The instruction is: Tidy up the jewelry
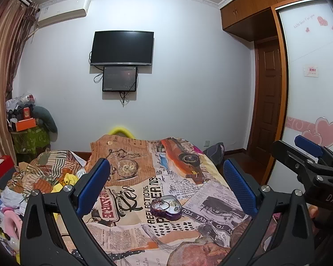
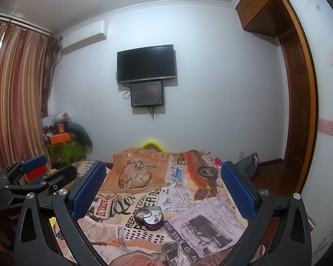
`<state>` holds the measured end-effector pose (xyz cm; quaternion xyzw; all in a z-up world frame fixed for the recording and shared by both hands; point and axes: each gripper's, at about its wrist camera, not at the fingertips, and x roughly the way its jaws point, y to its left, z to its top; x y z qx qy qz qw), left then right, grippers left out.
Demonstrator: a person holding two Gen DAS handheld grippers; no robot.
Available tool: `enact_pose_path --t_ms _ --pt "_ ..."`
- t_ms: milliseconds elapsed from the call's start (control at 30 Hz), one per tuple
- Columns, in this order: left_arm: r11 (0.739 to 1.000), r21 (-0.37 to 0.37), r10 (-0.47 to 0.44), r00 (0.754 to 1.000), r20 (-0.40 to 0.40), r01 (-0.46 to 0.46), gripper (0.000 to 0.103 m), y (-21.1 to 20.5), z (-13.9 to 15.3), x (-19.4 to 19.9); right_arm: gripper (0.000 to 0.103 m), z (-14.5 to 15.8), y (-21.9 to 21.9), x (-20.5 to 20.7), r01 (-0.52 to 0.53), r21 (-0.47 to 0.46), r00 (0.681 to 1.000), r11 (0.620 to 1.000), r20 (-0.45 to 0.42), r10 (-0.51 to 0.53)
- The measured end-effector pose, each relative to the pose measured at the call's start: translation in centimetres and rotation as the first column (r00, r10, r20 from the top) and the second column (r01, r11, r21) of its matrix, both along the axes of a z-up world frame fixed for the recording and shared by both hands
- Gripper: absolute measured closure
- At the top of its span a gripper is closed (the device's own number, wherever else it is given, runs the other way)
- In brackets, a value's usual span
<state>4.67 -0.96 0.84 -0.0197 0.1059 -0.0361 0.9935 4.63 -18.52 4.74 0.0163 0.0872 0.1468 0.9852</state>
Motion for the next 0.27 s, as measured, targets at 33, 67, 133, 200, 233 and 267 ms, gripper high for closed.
enact_pose_path --t_ms 33,67,133,200,233,267 --pt "1.0 -0.002 -0.001 1.0 -0.002 0.001 0.001 0.04 -0.07 0.09 0.0 -0.04 0.04 0.12 -0.001 0.0 1.0 1.0 -0.003 0.001" --pt "1.0 -0.003 -0.001 1.0 -0.003 0.001 0.001 0.08 -0.14 0.15 0.0 -0.11 0.09 0.2 -0.001 -0.001 1.0 1.0 -0.007 0.001" --pt "1.0 -0.006 -0.001 1.0 -0.006 0.001 0.001 0.23 -0.31 0.37 0.0 -0.27 0.25 0.34 -0.001 -0.003 1.0 1.0 -0.012 0.001" --pt "1.0 -0.007 0.0 1.0 -0.01 0.0 0.001 0.36 -0.47 0.57 0.0 -0.42 0.36 0.53 -0.002 -0.005 1.0 1.0 -0.018 0.002" --pt "1.0 -0.007 0.001 1.0 -0.013 -0.001 0.001 0.43 -0.59 0.74 0.0 -0.47 0.41 0.62 -0.002 -0.005 1.0 1.0 -0.021 0.002" --pt "1.0 -0.007 0.002 1.0 -0.017 -0.002 0.001 0.46 -0.74 0.92 0.0 -0.56 0.48 0.76 -0.003 -0.006 1.0 1.0 -0.025 0.002"
